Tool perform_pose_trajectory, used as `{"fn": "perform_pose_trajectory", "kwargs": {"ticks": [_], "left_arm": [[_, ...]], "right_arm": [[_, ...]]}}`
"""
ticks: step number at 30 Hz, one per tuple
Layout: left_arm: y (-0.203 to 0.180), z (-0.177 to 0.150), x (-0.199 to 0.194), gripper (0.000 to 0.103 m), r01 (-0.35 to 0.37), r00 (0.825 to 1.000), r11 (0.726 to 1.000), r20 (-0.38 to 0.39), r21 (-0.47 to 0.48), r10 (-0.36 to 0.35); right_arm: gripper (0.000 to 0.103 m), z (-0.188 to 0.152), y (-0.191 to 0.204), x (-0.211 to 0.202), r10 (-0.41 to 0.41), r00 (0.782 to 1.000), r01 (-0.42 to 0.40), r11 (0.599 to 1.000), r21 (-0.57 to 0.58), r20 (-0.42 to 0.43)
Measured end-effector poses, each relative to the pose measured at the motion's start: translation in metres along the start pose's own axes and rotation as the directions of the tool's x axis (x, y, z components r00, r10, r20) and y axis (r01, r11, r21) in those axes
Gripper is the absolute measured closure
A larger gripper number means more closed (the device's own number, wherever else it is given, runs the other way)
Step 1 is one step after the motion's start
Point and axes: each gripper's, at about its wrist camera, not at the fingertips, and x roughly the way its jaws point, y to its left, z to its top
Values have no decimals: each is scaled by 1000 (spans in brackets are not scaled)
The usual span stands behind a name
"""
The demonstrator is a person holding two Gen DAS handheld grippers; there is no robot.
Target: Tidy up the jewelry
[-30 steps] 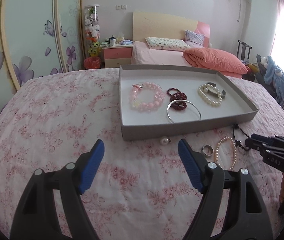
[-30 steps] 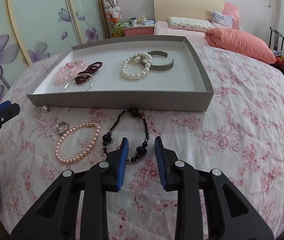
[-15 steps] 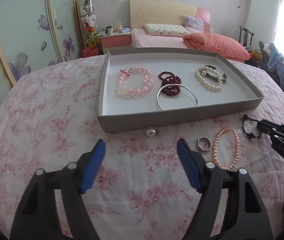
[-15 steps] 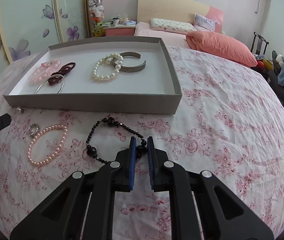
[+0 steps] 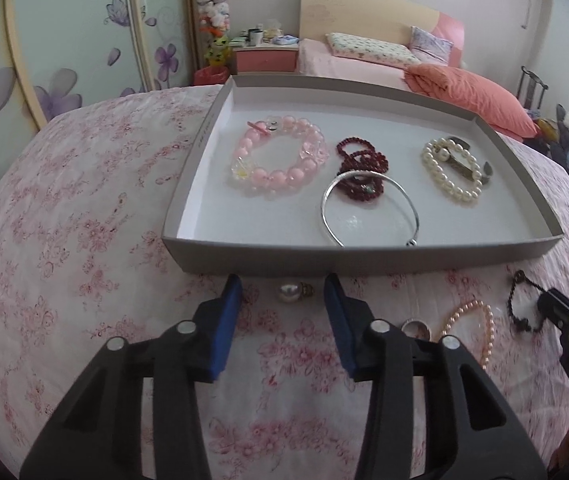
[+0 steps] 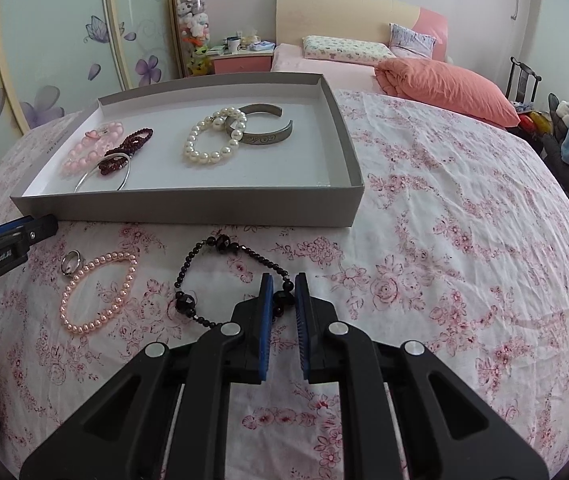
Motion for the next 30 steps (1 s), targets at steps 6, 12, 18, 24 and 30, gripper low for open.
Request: {"fn": "perform_pose_trajectory", "kwargs": {"ticks": [6, 12, 18, 24, 30], "left_arm": [[-3, -1, -1, 85, -9, 1000, 1000, 8, 12, 9], [6, -4, -5, 87, 2, 1000, 999, 10, 39, -2], [34, -22, -19, 87, 0, 1000, 997, 13, 81, -1], [43, -30, -25, 86, -1, 1000, 994, 30, 106, -3], [43, -30, -25, 86, 2, 1000, 995, 29, 104, -5]], "right_arm": [[91, 0, 0, 0, 3, 1000, -3, 1000, 2, 0], [91, -1, 0, 0, 10, 1000, -10, 1000, 7, 0], [91, -1, 0, -1, 15, 1000, -15, 1000, 10, 0], [91, -1, -1, -1, 12, 1000, -12, 1000, 8, 0], [91, -1, 0, -1, 4, 1000, -4, 1000, 0, 0]]}}
